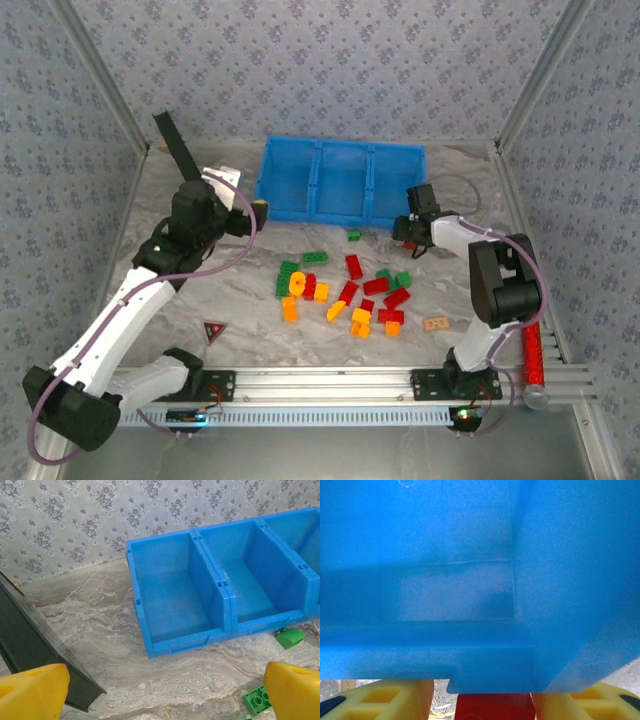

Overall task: Sort the legos into containers by color
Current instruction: Pick up the lego from the middle-right of the table.

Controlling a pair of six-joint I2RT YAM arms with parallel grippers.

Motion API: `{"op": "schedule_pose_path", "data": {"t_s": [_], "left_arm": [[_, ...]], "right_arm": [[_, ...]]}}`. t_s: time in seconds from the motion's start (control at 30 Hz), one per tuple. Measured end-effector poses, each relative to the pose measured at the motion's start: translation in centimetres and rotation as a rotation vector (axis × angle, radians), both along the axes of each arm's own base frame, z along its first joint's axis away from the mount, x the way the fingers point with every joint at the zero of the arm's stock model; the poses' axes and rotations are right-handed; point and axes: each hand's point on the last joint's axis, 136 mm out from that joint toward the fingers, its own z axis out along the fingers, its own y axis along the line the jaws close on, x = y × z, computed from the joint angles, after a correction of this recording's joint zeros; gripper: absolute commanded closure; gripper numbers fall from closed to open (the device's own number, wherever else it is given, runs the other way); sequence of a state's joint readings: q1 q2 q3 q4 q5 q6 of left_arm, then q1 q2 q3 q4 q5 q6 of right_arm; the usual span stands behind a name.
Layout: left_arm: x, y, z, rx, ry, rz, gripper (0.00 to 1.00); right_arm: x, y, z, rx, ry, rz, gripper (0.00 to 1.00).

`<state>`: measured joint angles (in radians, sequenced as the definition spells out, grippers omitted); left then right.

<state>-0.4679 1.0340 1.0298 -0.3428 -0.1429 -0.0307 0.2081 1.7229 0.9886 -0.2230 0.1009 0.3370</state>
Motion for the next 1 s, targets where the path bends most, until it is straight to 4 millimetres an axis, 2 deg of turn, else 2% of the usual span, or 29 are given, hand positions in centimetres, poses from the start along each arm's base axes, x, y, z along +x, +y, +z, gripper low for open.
{"op": "schedule_pose_path", "data": {"t_s": [0.5, 0.87, 1.0], "left_arm": [[-1.2, 0.1, -0.4, 0.016, 0.032, -0.012, 0.0], [-2.1, 0.6, 0.1, 0.015, 0.03, -0.012, 0.0], [-2.1, 0.6, 0.0, 0.017, 0.034, -0.012, 0.0]], "right_arm": [[-0.1, -0.2, -0.1, -0.034, 0.044, -0.02, 0.59], [-0.3, 0.0, -0.2, -0.069, 0.053, -0.026, 0.64], [-1.0, 0.2, 0.0, -0.078, 0.066, -0.023, 0.65]]}}
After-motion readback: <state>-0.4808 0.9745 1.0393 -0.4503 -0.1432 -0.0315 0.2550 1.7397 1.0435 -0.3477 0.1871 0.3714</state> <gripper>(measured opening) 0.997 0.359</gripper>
